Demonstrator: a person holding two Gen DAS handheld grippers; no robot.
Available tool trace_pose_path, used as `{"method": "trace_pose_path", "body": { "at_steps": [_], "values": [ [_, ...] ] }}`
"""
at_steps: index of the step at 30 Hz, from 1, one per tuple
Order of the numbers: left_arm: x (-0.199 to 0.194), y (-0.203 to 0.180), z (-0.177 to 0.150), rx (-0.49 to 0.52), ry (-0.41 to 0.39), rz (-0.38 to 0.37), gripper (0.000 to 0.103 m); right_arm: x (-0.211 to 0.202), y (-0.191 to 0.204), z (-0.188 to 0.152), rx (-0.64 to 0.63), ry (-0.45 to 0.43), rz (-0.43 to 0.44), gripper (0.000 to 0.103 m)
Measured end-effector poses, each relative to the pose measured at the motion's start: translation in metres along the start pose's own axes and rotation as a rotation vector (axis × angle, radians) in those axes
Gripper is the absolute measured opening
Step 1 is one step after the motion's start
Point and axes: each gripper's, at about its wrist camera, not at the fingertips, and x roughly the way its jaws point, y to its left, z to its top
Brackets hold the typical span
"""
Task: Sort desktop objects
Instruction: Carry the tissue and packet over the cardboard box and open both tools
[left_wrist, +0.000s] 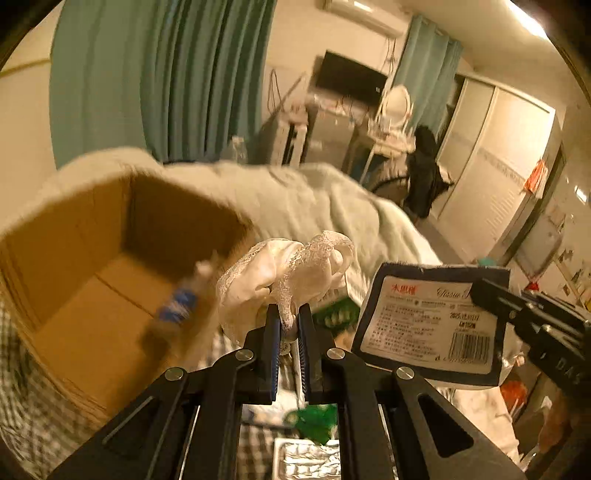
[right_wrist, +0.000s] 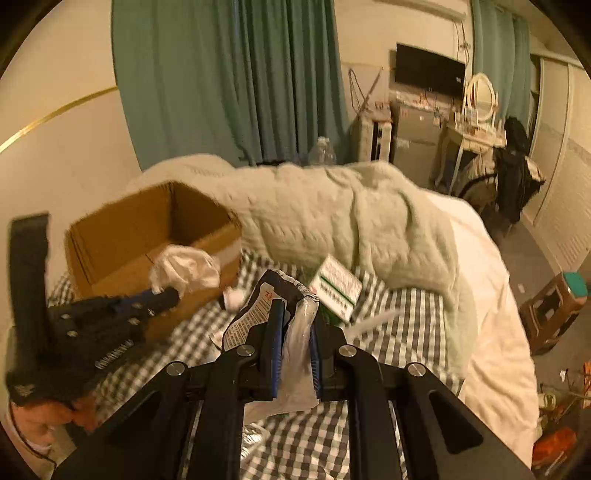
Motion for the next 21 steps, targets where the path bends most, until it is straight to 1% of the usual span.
{"method": "trace_pose_path", "body": {
  "at_steps": [4,7,9,10,13,15,16,17,18,19,20,21],
  "values": [
    [-0.028,0.028,0.031,-0.020,-0.047,0.065,0.009,-0.017,0.025,0.030,-0.043,-0.055,0.013,0.012],
    [-0.041,0.056,0.044,-0.033,-0.059,0.130,0.009,-0.022,0.051,0.053,-0.072,-0.087,0.043,0.012],
    [-0.044,0.078,0.050,-0.067,-0.065,0.153,0.009,-0.015,0.071,0.067,-0.076,-0.093,0.082,0.012],
    [-0.045,0.090,0.051,-0.082,-0.071,0.180,0.009,-0.010,0.080,0.072,-0.074,-0.095,0.099,0.012],
    [-0.040,0.115,0.052,-0.084,-0.057,0.262,0.009,0.013,0.112,0.085,-0.072,-0.082,0.157,0.012],
    [-0.038,0.129,0.048,-0.086,-0.042,0.292,0.009,0.033,0.136,0.089,-0.071,-0.063,0.193,0.012],
    [-0.036,0.137,0.046,-0.094,-0.036,0.295,0.014,0.043,0.146,0.090,-0.070,-0.057,0.205,0.012],
    [-0.034,0.139,0.043,-0.101,-0.033,0.295,0.026,0.050,0.152,0.089,-0.061,-0.053,0.214,0.012],
    [-0.033,0.143,0.040,-0.107,-0.033,0.291,0.036,0.056,0.155,0.088,-0.049,-0.047,0.229,0.018],
    [-0.033,0.148,0.036,-0.112,-0.030,0.285,0.060,0.061,0.156,0.085,-0.037,-0.036,0.249,0.027],
    [-0.033,0.151,0.034,-0.117,-0.032,0.283,0.077,0.066,0.156,0.083,-0.019,-0.025,0.275,0.032],
    [-0.034,0.151,0.031,-0.117,-0.042,0.286,0.081,0.067,0.154,0.081,-0.009,-0.024,0.279,0.038]
  ]
}}
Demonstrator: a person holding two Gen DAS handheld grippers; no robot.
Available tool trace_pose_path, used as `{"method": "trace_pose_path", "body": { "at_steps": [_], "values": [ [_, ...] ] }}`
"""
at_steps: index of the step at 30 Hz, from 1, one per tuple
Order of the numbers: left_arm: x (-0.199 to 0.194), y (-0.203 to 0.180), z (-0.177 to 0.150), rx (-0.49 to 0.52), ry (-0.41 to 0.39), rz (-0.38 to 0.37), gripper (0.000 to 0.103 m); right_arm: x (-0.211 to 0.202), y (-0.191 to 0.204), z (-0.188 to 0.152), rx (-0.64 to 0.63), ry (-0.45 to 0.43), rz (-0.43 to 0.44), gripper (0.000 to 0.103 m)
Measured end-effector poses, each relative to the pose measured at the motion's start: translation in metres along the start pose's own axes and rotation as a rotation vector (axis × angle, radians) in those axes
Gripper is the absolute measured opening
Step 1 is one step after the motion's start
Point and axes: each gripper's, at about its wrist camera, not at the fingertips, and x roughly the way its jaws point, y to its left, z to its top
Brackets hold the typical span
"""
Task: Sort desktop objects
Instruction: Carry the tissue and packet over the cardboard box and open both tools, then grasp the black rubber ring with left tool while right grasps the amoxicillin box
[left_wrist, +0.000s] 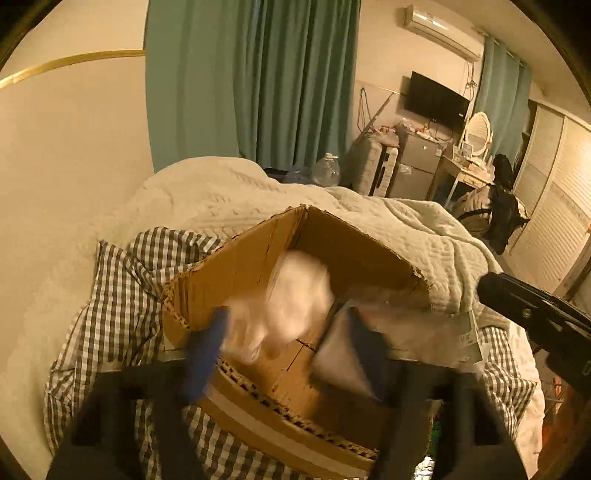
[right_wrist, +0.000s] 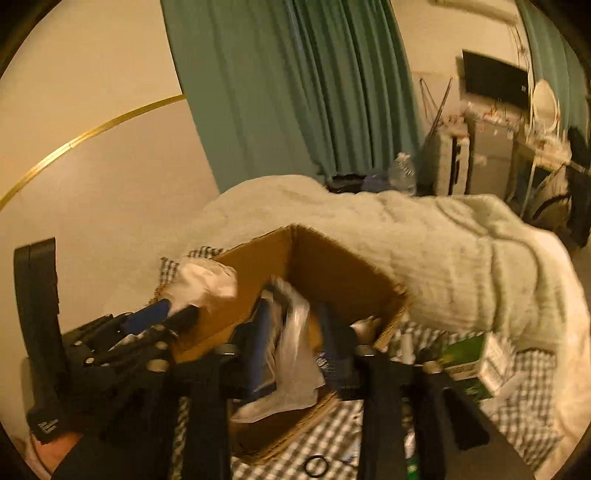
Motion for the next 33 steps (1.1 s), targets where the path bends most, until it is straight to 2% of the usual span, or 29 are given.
{"method": "trace_pose_path", "body": {
  "at_steps": [2,6,9,13,17,20,24,28,30,33],
  "values": [
    [-0.001,-0.001,-0.004,0.013,-0.009,0.016,0.085,-0.005,-0.006,-0.004,0.000,-0.007,-0.013,0.045],
    [-0.015,-0.019,-0.011,0.074,0.001,0.010,0.085,-0.031,-0.028,-0.012,-0.007,-0.018,-0.048,0.046],
    [-0.034,-0.041,-0.029,0.142,-0.006,-0.033,0.091,-0.059,-0.049,-0.021,-0.014,-0.039,-0.085,0.055],
    [-0.060,-0.074,-0.060,0.233,-0.003,-0.126,0.092,-0.095,-0.078,-0.044,-0.029,-0.041,-0.143,0.056],
    [-0.069,-0.102,-0.096,0.268,0.011,-0.181,0.092,-0.114,-0.108,-0.079,-0.057,-0.025,-0.220,0.057],
    [-0.057,-0.118,-0.122,0.267,0.035,-0.166,0.092,-0.110,-0.125,-0.107,-0.061,0.002,-0.252,0.058],
    [-0.026,-0.136,-0.158,0.261,0.103,-0.153,0.092,-0.087,-0.144,-0.140,-0.022,0.043,-0.224,0.058],
    [0.010,-0.150,-0.185,0.333,0.191,-0.065,0.092,-0.062,-0.149,-0.168,-0.043,0.075,-0.254,0.058],
    [0.028,-0.149,-0.193,0.318,0.255,-0.047,0.092,-0.051,-0.148,-0.177,-0.061,0.084,-0.256,0.061],
    [0.040,-0.142,-0.199,0.287,0.284,-0.004,0.092,-0.037,-0.153,-0.184,-0.043,0.097,-0.236,0.062]
  ]
}}
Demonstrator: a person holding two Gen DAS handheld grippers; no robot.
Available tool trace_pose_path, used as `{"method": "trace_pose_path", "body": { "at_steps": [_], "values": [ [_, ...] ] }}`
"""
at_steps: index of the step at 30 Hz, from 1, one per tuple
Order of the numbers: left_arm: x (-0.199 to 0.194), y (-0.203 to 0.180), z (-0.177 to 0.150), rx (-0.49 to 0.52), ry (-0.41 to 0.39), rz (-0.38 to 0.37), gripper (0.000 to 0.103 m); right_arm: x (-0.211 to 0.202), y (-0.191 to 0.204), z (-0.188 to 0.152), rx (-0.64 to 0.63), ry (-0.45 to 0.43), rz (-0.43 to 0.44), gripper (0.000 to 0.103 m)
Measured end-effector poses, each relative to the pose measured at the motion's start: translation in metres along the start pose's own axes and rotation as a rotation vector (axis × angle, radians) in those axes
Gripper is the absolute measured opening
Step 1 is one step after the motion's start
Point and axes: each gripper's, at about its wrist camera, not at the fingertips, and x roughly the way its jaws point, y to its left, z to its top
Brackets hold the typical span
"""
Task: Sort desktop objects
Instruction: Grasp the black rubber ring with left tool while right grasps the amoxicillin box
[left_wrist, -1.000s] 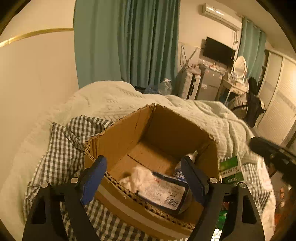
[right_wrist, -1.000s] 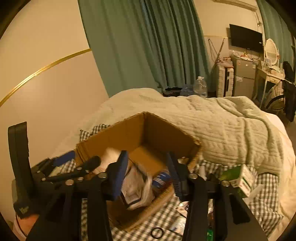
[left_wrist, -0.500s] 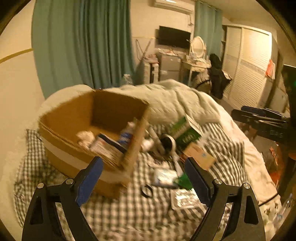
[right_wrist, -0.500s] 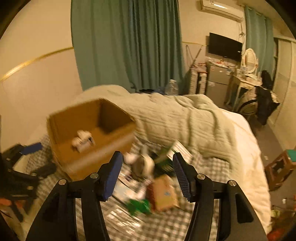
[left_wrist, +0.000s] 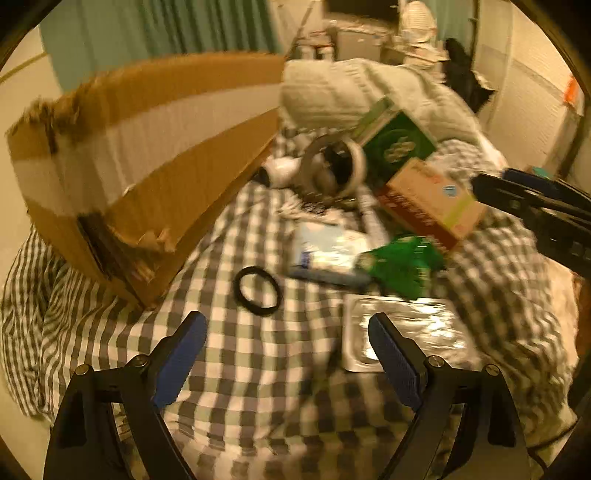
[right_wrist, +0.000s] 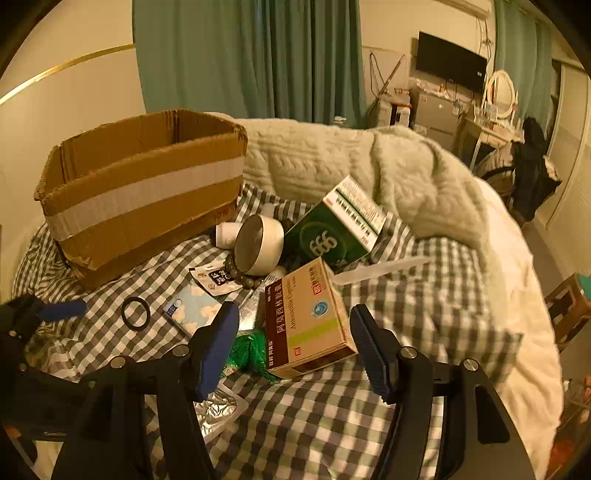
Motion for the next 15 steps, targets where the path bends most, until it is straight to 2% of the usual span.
{"method": "trace_pose_path", "body": {
  "at_steps": [2,5,10,12,15],
  "values": [
    [0.006,0.005,0.000,-0.023,0.021,0.020,0.092,0.009,-0.005,-0.002,0.018,0.013,0.001,0.064],
    [0.015,0.011,0.000,-0.057,0.030,0.059,0.092,0.018,-0.013,-0.004,0.026,0.040,-0.013,0.071],
    [0.035,0.015,0.002,-0.071,0.082,0.080,0.091,0.034,-0.020,-0.008,0.046,0.077,-0.028,0.072],
    [0.036,0.014,0.002,-0.062,0.078,0.089,0.090,0.044,-0.022,-0.010,0.057,0.099,-0.022,0.072],
    [0.037,0.016,0.002,-0.069,0.084,0.084,0.080,0.061,-0.023,-0.013,0.083,0.134,-0.021,0.073]
  ]
}}
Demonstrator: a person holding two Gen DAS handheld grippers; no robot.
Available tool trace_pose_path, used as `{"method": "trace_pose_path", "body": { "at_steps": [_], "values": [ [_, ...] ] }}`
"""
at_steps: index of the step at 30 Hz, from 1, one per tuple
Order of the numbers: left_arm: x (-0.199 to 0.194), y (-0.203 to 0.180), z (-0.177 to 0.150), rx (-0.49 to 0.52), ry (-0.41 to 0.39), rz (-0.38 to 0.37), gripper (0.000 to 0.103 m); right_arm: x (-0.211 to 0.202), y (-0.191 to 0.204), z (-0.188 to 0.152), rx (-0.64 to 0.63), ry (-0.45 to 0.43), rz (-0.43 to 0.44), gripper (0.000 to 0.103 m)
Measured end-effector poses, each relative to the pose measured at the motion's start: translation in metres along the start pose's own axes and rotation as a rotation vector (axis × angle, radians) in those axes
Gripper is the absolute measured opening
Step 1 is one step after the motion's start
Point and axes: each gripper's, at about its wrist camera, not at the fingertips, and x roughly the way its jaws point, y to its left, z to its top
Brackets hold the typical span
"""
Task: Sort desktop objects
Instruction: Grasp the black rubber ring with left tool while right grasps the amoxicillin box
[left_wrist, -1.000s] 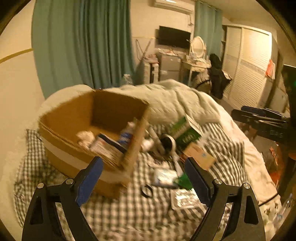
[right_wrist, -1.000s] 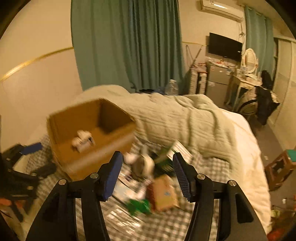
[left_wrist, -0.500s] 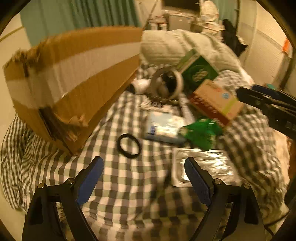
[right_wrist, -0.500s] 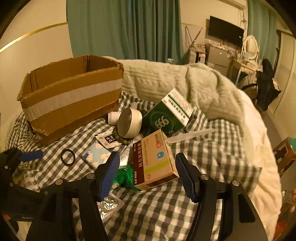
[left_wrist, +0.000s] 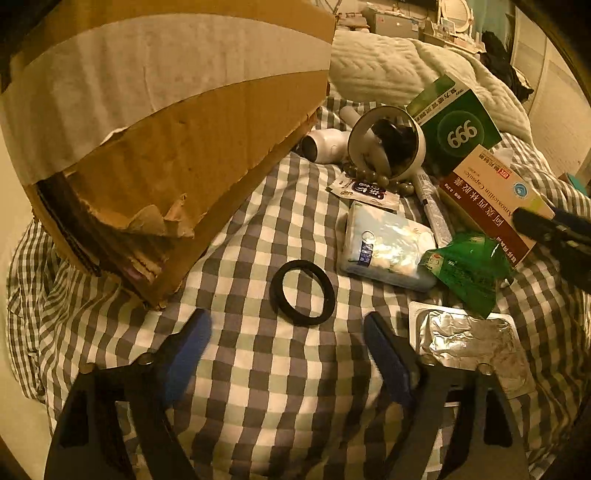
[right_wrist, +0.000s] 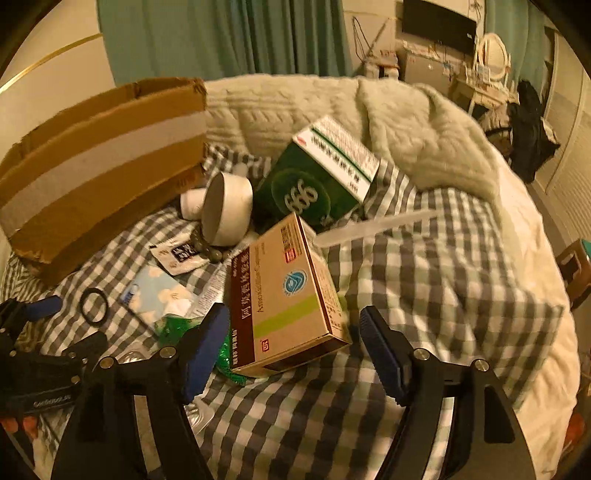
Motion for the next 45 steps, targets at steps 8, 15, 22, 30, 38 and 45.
{"method": "trace_pose_path", "body": {
  "at_steps": [8,15,22,30,38,45],
  "values": [
    [-0.004,0.002,0.000,-0.008,-0.013,-0.031,0.041,0.013,0.006,-0.007,0.002,0.032,-0.022,0.074],
    [0.004,0.003,0.001,-0.021,0.005,-0.102,0.012,0.025,0.021,-0.008,-0.065,0.077,-0.079,0.084],
    [0.001,0.005,-0.002,-0.048,0.003,-0.177,0.005,0.036,0.026,-0.009,-0.087,0.105,-0.116,0.082],
    [-0.009,0.008,-0.004,-0.078,-0.036,-0.211,0.005,0.017,0.031,-0.014,-0.081,0.023,-0.149,0.081],
    [-0.039,0.005,-0.002,-0.043,-0.160,-0.211,0.005,-0.022,0.030,-0.010,-0.062,-0.084,-0.137,0.080],
    [-0.069,-0.001,0.005,0.012,-0.258,-0.188,0.005,-0.061,0.046,0.002,-0.123,-0.146,-0.145,0.078]
  ]
}}
